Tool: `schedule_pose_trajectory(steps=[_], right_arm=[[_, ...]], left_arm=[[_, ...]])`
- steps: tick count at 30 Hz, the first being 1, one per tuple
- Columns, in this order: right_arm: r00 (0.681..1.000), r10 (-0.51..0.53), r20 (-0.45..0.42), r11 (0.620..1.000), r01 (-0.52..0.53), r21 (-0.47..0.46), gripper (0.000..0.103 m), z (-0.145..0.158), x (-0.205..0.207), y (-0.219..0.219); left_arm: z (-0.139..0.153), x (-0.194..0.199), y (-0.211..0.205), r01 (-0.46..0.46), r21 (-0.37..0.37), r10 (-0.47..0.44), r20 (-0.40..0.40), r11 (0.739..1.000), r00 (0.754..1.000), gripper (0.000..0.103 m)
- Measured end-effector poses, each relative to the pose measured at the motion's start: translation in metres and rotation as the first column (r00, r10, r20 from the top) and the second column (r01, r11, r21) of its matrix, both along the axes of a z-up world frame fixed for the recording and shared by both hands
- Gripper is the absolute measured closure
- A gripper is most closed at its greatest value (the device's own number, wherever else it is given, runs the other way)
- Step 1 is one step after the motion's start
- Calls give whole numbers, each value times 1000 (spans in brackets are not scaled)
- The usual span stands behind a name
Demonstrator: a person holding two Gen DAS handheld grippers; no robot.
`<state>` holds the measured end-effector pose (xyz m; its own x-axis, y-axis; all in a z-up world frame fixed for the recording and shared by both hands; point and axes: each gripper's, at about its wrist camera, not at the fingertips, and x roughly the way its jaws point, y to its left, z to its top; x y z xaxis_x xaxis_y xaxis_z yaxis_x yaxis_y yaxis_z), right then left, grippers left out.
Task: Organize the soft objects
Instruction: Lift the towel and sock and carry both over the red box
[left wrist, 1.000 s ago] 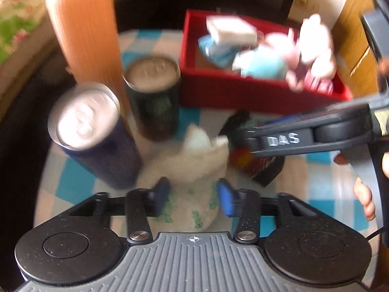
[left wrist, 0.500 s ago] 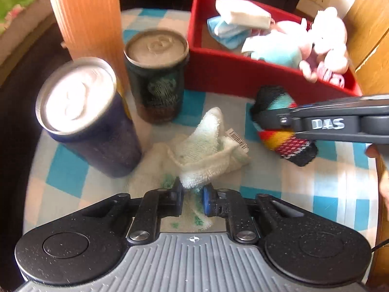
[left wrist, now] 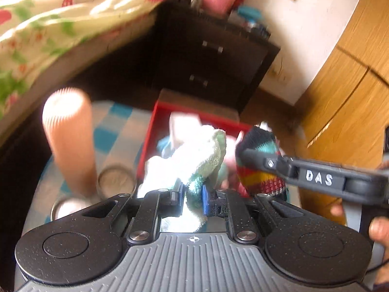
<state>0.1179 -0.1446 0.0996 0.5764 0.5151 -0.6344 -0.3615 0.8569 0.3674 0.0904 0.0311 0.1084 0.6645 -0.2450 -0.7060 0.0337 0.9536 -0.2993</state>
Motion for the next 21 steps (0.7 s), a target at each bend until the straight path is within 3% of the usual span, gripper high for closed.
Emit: schedule_pose_trajectory(steps=[9, 21], right_arm=[[988, -118, 104, 993, 116, 19, 102, 31, 12, -30], [968, -218, 123, 976, 216, 33, 102, 23, 42, -48]], left_arm=[[24, 30, -25, 6, 0, -6, 93, 1000, 996, 91], [27, 76, -40, -9, -39, 14, 126, 999, 992, 90]])
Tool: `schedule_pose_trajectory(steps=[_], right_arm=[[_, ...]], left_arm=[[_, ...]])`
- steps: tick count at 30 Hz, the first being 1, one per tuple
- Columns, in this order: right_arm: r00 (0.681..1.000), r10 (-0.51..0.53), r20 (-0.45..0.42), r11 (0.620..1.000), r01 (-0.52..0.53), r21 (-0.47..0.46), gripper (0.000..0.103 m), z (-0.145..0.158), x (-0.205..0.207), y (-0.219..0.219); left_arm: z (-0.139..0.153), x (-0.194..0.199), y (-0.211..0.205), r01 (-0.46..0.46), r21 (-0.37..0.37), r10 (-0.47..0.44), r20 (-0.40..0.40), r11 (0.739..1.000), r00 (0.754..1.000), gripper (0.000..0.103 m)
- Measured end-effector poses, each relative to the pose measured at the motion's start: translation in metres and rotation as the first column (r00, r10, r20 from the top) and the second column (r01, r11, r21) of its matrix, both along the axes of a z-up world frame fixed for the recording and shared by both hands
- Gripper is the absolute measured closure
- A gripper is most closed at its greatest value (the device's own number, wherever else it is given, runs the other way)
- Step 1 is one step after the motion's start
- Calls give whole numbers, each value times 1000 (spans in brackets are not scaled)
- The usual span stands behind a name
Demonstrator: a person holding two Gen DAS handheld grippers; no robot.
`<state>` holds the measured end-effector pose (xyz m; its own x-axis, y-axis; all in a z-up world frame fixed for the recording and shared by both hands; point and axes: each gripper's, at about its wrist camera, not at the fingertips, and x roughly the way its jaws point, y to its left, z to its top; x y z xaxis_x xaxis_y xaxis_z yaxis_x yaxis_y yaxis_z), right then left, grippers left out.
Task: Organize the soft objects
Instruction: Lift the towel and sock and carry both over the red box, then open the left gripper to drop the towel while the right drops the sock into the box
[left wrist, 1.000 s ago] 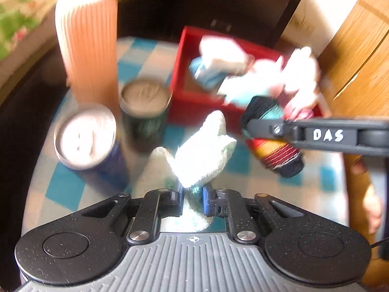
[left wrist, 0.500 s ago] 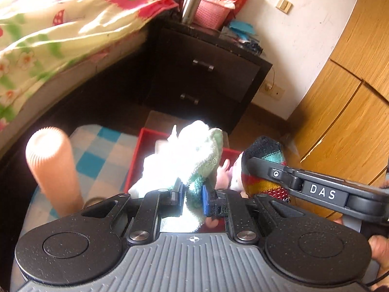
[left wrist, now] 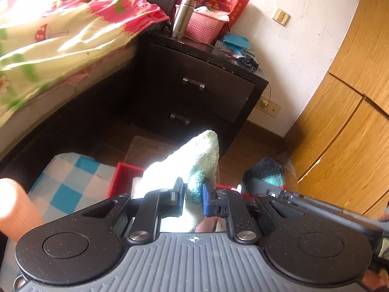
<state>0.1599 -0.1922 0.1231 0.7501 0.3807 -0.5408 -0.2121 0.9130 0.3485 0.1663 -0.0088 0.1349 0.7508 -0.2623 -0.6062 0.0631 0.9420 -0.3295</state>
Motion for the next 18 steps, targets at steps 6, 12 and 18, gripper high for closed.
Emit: schedule_pose_trajectory(steps=[6, 12, 18], right_arm=[[998, 9, -58, 999, -11, -46, 102, -27, 13, 15], [990, -5, -137, 996, -6, -86, 101, -64, 25, 26], [986, -13, -165, 997, 1, -72, 95, -75, 34, 24]], left_arm=[[-26, 19, -16, 18, 62, -14, -67, 998, 998, 87], [-56, 29, -6, -24, 104, 39, -147, 994, 988, 85], [-61, 31, 2, -35, 92, 50, -166, 995, 985, 79]])
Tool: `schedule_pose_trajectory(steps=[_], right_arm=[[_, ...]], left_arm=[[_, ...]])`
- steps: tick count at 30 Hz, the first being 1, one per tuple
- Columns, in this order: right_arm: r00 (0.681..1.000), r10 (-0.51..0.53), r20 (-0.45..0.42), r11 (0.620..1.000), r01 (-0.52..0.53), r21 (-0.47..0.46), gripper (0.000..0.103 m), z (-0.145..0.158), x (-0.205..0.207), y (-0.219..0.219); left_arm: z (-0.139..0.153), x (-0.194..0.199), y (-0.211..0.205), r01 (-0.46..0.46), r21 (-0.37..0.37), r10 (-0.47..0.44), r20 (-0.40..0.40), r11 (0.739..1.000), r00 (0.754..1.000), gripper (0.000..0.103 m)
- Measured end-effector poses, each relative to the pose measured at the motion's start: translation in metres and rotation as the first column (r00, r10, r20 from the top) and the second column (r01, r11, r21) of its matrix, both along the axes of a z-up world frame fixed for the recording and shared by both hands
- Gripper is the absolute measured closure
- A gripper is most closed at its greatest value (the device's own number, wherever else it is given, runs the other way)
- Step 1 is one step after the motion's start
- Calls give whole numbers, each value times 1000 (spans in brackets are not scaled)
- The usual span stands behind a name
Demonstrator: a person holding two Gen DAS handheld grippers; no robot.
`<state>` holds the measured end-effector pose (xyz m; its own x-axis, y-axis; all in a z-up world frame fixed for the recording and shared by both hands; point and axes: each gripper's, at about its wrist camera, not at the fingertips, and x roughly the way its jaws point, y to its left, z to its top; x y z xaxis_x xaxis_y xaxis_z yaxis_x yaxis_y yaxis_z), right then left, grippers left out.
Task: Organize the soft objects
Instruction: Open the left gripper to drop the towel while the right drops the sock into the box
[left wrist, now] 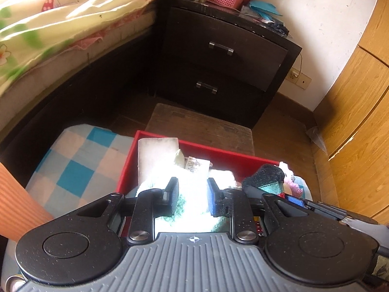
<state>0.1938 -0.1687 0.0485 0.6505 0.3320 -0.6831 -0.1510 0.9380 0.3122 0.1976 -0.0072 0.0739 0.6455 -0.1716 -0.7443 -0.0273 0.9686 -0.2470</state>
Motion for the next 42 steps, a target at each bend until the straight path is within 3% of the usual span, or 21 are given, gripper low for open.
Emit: schedule_pose_trajectory(steps=[2, 5, 16, 19, 25, 28, 31, 37, 42], right_arm=[[1000, -6, -13, 998, 7, 58, 87, 0, 1, -5], [1000, -28, -7, 996, 29, 89, 82, 5, 1, -10], [997, -69, 26, 996, 67, 62, 80, 18, -11, -18], [999, -42, -23, 974, 46, 222, 79, 16, -9, -27], [996, -46, -79, 900, 76, 430, 79, 11, -6, -45], [996, -82, -22, 957, 85, 278, 79, 24, -13, -36], [996, -95, 0, 986, 94, 140, 79, 29, -20, -26], [995, -101, 23, 995, 101, 4, 79, 32, -31, -15], [996, -87, 19, 995, 88, -54, 78, 33, -40, -13]], left_arm=[[-1, -1, 1, 5, 1, -5, -4, 1000, 1000, 78], [1, -2, 2, 0, 2, 0, -4, 1000, 1000, 78], [9, -15, -2, 7, 11, -7, 6, 1000, 1000, 71], [12, -20, -2, 10, 15, -11, 17, 1000, 1000, 69], [14, -25, 3, 16, 19, -16, 23, 1000, 1000, 68], [15, -26, 3, 11, 27, -11, 18, 1000, 1000, 68], [14, -30, 2, 7, 42, -8, 13, 999, 1000, 67], [11, -35, -2, 4, 90, -5, 15, 996, 1000, 66], [4, -38, -3, 4, 109, -4, 2, 994, 1000, 65]])
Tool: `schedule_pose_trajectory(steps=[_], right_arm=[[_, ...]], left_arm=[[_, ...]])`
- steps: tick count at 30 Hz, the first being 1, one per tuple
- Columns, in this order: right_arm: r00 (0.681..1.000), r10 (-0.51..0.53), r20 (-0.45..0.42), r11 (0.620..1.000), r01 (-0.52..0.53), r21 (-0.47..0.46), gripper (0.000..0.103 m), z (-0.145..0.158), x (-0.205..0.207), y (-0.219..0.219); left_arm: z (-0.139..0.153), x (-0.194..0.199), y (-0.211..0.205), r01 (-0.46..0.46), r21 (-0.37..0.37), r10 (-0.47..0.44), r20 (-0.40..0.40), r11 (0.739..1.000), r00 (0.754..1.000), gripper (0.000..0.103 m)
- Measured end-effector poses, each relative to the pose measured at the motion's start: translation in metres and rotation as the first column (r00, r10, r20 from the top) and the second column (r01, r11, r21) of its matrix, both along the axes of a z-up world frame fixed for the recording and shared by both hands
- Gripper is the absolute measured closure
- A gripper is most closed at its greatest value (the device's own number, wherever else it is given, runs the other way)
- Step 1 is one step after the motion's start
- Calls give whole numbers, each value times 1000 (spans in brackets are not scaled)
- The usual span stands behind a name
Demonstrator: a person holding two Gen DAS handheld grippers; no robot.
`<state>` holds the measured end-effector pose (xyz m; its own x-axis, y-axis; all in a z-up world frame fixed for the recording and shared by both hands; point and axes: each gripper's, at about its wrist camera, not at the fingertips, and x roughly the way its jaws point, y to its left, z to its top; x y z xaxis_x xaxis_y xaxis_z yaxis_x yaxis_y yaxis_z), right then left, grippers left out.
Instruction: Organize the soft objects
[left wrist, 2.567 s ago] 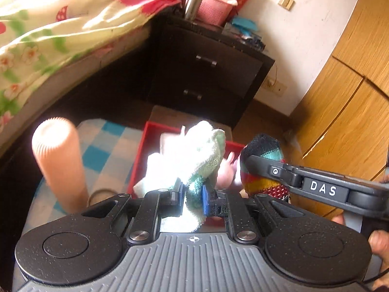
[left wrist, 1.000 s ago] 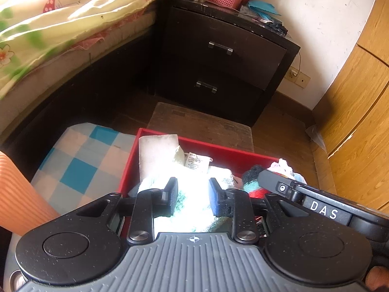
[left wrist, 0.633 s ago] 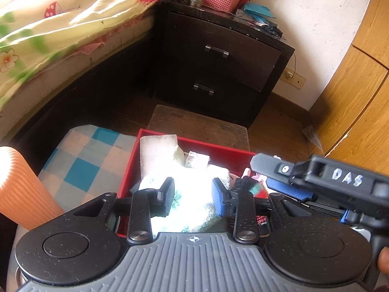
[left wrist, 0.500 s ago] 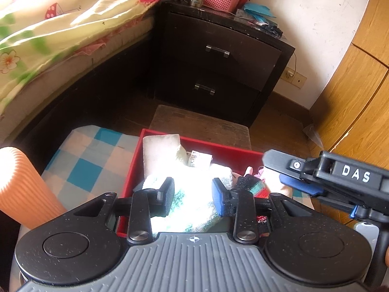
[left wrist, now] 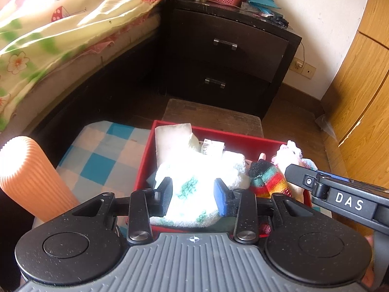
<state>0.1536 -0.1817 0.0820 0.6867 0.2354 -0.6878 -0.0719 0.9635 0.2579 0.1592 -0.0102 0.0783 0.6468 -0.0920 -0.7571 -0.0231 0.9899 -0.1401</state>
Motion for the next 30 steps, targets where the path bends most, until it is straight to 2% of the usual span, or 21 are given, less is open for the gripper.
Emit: schedule_pose_trajectory(steps=[15, 26, 30], right_arm=[[999, 45, -31, 990, -48, -129, 77, -1, -56, 8], [996, 91, -11, 986, -92, -136, 75, 2, -112, 12], [994, 106, 0, 984, -105, -141, 71, 3, -130, 15]], left_arm=[[-7, -57, -3, 39, 11, -39, -22, 999, 999, 58], [3, -100, -6, 74, 27, -74, 13, 997, 997, 56], [6, -114, -3, 82, 21, -83, 27, 996, 996, 55]])
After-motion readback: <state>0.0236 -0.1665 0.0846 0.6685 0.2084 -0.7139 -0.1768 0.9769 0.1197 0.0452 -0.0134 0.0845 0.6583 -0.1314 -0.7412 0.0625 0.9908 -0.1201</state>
